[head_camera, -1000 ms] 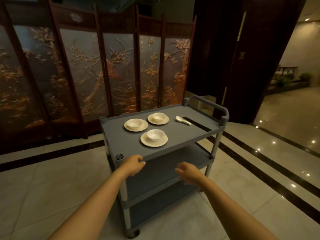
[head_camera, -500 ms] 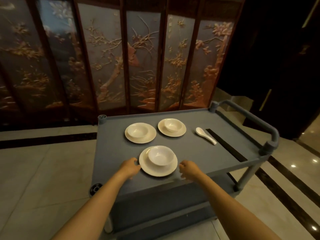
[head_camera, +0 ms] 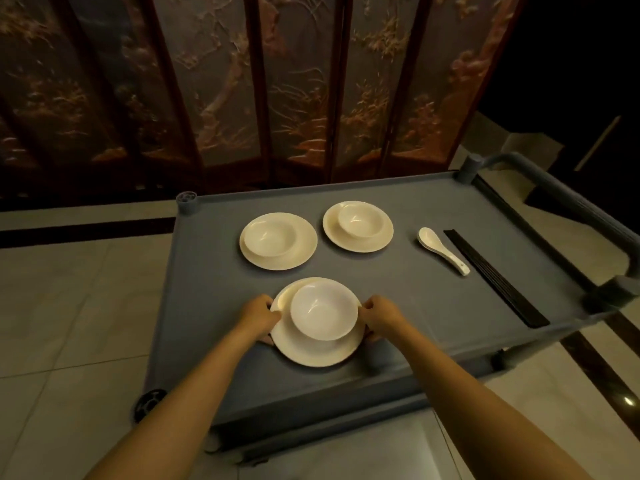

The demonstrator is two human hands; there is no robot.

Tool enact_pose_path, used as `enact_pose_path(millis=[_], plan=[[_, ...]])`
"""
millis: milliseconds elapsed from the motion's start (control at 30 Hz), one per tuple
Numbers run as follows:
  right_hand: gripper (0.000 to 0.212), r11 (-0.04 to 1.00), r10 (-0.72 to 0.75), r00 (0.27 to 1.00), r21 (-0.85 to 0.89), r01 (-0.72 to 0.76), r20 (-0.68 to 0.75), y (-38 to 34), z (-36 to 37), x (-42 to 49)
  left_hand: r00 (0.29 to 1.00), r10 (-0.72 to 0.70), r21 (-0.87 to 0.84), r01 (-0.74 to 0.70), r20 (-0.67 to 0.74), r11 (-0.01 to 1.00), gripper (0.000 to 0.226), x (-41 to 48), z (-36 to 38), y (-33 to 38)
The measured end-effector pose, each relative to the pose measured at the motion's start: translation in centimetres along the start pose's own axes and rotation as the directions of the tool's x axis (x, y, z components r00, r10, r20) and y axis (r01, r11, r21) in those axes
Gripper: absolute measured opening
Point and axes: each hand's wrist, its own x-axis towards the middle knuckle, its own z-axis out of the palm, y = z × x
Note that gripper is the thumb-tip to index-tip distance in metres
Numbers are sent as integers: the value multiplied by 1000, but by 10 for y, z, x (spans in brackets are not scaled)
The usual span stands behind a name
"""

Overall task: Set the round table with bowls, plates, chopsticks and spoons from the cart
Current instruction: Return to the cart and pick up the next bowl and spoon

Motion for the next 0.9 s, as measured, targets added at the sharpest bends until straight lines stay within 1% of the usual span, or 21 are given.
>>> enact_pose_path(millis=[33,100,200,267,433,500,633,800,867,900], plan=[[17,1000,14,1000,20,-14,9,0,-1,3,1000,1,10,-1,-1,1000,11,3,-1,1],[18,999,37,999,30,-37,22,2,-2,7,1000,-6,23,6,13,1000,8,6,-3,3],[23,999,30,999,24,-31,30,3,-3,13,999,-9,11,9,39,1000,19,9,-4,5],[26,999,29,999,41,-31,44,3,-4,15,998,-22,-5,22,53,1000,21,10,-5,6],[15,986,13,996,162,-27,91,9,-14,16,994,-25,-46,30,106,998,19,14,-4,15],[15,979,-2,995,201,-17,97,13,-21,16,992,-32,-76,41,123,996,17,15,-2,23],[16,958,-44,998,285,28,49,21,-42,20,989,-28,-124,47,148,991,14,15,10,44],[10,905,-126,992,413,103,30,34,-84,28,979,4,-187,35,202,982,12,15,28,74],[10,883,-180,983,444,151,22,39,-102,33,970,7,-257,57,242,965,11,16,35,86],[10,874,-198,980,457,168,18,41,-111,36,963,14,-308,72,268,949,15,17,39,93]])
